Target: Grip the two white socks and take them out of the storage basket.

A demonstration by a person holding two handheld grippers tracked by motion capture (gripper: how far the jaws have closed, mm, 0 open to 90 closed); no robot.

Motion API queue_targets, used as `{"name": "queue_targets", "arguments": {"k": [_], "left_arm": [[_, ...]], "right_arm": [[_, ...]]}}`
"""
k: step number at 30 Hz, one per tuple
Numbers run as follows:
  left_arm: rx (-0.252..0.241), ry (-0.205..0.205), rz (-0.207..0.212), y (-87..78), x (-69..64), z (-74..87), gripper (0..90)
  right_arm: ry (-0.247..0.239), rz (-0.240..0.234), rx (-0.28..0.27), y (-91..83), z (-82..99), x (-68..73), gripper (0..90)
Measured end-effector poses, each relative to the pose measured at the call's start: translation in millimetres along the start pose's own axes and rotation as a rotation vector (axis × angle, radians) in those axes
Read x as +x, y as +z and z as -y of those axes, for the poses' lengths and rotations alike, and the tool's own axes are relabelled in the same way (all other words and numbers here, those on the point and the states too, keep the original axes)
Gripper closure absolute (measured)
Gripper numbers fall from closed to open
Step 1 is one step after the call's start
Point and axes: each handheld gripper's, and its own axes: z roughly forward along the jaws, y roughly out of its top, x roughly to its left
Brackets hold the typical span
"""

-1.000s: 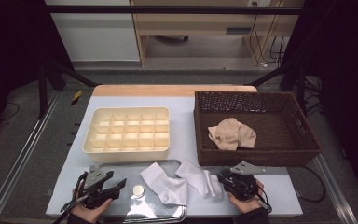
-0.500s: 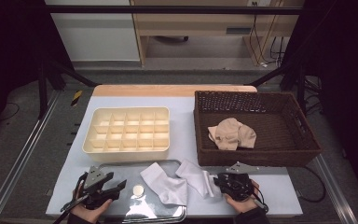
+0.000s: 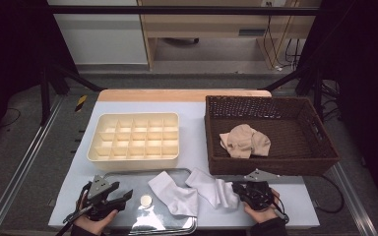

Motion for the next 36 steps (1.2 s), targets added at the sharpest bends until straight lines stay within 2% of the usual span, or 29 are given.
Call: {"name": "queue_targets", "arguments": {"k": [3,4,5,6,7,10,13,16,17,18,19,22,24,27,28,29,30,31,34,36], "left_arm": [[0.002,-0.001,0.002,0.2,0.0,0.2,39.3],[0.002,-0.001,0.002,0.2,0.0,0.2,39.3],[0.003,-0.001,0.002,0.3,0.2,0.2,39.2],[0.003,-0.001,0.002,0.3,0.2,0.2,39.2],[0.004,-0.003,0.004,0.5,0.5,0.2,39.2],[0.006,-0.003,0.004,0.4,0.6,0.2,39.3],[0.003,-0.009,0.008,-0.3,1.0,-0.2,39.2],[-0.001,-0.012,0.013,-0.7,1.5,-0.6,39.1],[-0.001,-0.014,0.013,-0.9,1.8,-0.9,39.3],[-0.003,-0.016,0.015,-1.0,2.1,-1.3,39.3],[-0.006,-0.019,0.019,-1.3,2.4,-1.8,40.2],[-0.024,-0.028,0.026,-3.9,3.7,-4.1,42.3],[-0.038,-0.033,0.029,-7.1,5.3,-7.0,43.7],[-0.068,-0.021,0.026,-15.1,5.9,-17.8,45.4],[-0.068,-0.021,0.026,-15.1,5.9,-17.8,46.0],[-0.086,-0.014,0.028,-20.6,4.9,-24.0,46.5],[-0.086,-0.014,0.028,-20.6,4.9,-24.0,46.7],[-0.095,-0.004,0.021,-25.7,3.8,-29.8,47.3],[-0.099,0.003,0.021,-28.6,1.4,-35.3,48.2],[-0.094,0.014,0.027,-29.0,-2.6,-40.5,48.2]], "right_arm": [[0.007,0.069,-0.035,-12.3,-0.4,-11.1,87.4],[0.007,0.069,-0.035,-12.3,-0.4,-11.1,87.4],[0.006,0.115,-0.041,-16.7,-0.2,-15.6,87.3],[0.006,0.115,-0.041,-16.7,-0.2,-15.6,87.3],[-0.002,0.162,-0.041,-18.6,0.2,-20.6,87.2],[0.01,0.209,-0.012,-15.5,0.6,-27.5,86.8],[0.021,0.228,0.024,-9.4,1.5,-32.9,85.1],[0.027,0.222,-0.001,-11.8,0.6,-32.2,82.7],[0.023,0.213,-0.039,-16.3,-1.2,-28.9,80.7],[0.023,0.213,-0.039,-16.3,-1.2,-28.9,80.7],[0.014,0.186,-0.074,-19.6,-4.2,-23.6,78.2],[-0.002,0.166,-0.098,-20.5,-7.8,-15.2,76.4],[-0.024,0.104,-0.13,-18.8,-14.0,0.2,74.6],[-0.04,0.034,-0.14,-13.8,-20.4,14.9,73.7],[-0.04,0.034,-0.14,-13.8,-20.4,14.9,73.7],[-0.051,0.011,-0.138,-10.0,-24.1,23.9,72.9],[-0.051,0.011,-0.138,-10.0,-24.1,23.9,72.9],[-0.051,-0.021,-0.134,-6.3,-26.7,30.5,71.9],[-0.045,-0.069,-0.142,-3.5,-30.5,39.6,71.0],[-0.048,-0.08,-0.146,-2.7,-31.6,42.7,70.7]]}}
